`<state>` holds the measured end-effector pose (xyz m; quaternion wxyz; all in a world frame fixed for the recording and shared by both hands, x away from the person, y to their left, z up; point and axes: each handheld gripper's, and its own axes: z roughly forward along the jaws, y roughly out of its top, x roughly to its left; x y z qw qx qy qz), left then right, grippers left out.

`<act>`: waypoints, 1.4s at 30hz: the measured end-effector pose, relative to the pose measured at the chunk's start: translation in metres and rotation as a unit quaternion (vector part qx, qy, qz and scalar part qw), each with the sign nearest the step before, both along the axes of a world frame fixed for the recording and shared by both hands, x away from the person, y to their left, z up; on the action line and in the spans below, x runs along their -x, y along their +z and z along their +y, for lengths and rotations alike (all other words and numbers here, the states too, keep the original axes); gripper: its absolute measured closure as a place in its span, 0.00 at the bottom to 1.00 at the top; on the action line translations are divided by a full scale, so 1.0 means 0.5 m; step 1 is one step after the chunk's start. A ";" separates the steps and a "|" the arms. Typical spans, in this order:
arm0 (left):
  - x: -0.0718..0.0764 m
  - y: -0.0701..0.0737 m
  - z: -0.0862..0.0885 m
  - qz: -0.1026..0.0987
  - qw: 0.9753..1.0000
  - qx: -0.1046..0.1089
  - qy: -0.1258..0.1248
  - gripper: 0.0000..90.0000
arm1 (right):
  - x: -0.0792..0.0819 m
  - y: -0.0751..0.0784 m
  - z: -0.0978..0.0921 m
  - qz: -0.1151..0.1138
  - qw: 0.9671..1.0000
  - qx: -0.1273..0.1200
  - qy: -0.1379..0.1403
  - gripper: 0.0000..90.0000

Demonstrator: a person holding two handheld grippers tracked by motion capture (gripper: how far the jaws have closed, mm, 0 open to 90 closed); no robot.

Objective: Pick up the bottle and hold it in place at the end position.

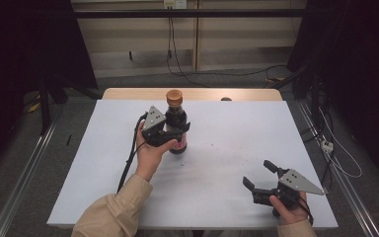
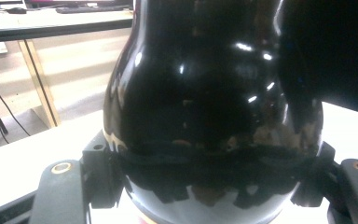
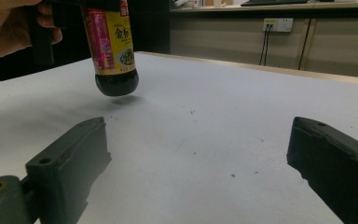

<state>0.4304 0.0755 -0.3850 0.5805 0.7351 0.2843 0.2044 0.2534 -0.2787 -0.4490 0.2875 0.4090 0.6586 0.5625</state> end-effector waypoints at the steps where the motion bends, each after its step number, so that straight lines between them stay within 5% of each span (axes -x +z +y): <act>1: -0.002 0.000 0.000 -0.004 1.000 -0.005 -0.001 0.31 | -0.001 -0.001 0.000 0.002 1.000 0.000 0.000 0.05; 42: -0.021 -0.021 -0.055 -0.003 1.000 -0.006 -0.025 0.31 | 0.001 -0.001 -0.001 0.002 1.000 0.003 -0.001 0.05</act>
